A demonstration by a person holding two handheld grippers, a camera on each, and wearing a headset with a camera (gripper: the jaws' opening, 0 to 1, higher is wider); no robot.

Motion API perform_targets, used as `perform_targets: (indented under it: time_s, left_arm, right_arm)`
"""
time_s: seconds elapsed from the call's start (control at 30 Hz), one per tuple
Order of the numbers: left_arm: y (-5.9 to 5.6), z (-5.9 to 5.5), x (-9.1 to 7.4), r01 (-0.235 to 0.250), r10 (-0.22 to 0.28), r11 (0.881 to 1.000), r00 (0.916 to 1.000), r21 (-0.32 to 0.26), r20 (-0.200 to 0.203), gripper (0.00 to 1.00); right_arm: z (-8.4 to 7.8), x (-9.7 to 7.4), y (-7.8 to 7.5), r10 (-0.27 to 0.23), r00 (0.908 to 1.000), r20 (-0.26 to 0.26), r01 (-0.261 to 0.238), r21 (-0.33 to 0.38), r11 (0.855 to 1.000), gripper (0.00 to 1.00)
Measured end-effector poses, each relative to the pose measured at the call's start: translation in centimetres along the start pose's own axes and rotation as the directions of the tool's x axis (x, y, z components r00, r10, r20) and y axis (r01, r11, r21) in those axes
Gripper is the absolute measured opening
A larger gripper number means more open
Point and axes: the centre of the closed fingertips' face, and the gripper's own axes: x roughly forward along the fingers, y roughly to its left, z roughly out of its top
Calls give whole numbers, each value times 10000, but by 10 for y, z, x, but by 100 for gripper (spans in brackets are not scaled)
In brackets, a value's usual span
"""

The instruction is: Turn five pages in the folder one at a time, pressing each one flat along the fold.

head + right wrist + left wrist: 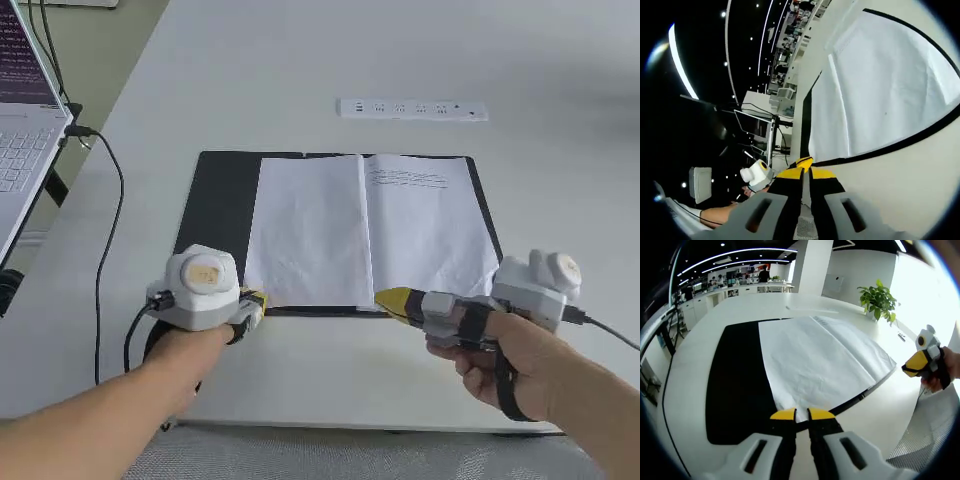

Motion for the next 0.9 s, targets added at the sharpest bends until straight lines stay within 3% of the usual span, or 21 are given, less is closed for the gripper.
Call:
perform_targets:
  time_s: [0.1, 0.2, 0.27, 0.37, 0.4, 0.47, 0.67, 0.73, 0.9]
  left_arm:
    - [-8, 5, -18, 339, -340, 9991, 9994, -272, -22, 20]
    - [-20, 21, -40, 686, -693, 9975, 9964, 144, 484, 23]
    - [-26, 25, -56, 785, -795, 9966, 9960, 251, 412, 30]
    - [-34, 37, -84, 918, -943, 9952, 9923, 339, 809, 40]
    - [-35, 39, -90, 901, -941, 9947, 9919, 498, 857, 42]
    - [-29, 40, -99, 656, -725, 9940, 9943, 879, 778, 46]
    - [-24, 38, -137, 337, -375, 9946, 9986, 983, 370, 59]
    - [-23, 37, -148, 293, -324, 9954, 9989, 913, 332, 62]
    - [-22, 44, -172, 254, -317, 9954, 9972, 925, 671, 65]
  right_arm:
    - [8, -23, 12, -192, 9985, 521, 230, -722, 9971, 16]
    - [11, -47, 23, -726, 9924, 997, 884, -1645, 9824, 22]
    - [15, -62, 28, -1001, 9843, 1453, 1303, -2157, 9677, 28]
    - [19, -84, 32, -1391, 9703, 1980, 1868, -2475, 9507, 36]
    - [22, -93, 34, -1493, 9618, 2296, 2113, -2752, 9379, 37]
    - [23, -107, 32, -1975, 9484, 2478, 2711, -3113, 9108, 40]
    - [27, -130, 42, -2107, 9324, 2937, 3077, -3393, 8889, 46]
    - [29, -138, 42, -2271, 9221, 3134, 3368, -3609, 8697, 46]
    - [33, -151, 40, -2632, 9021, 3420, 3930, -3992, 8284, 52]
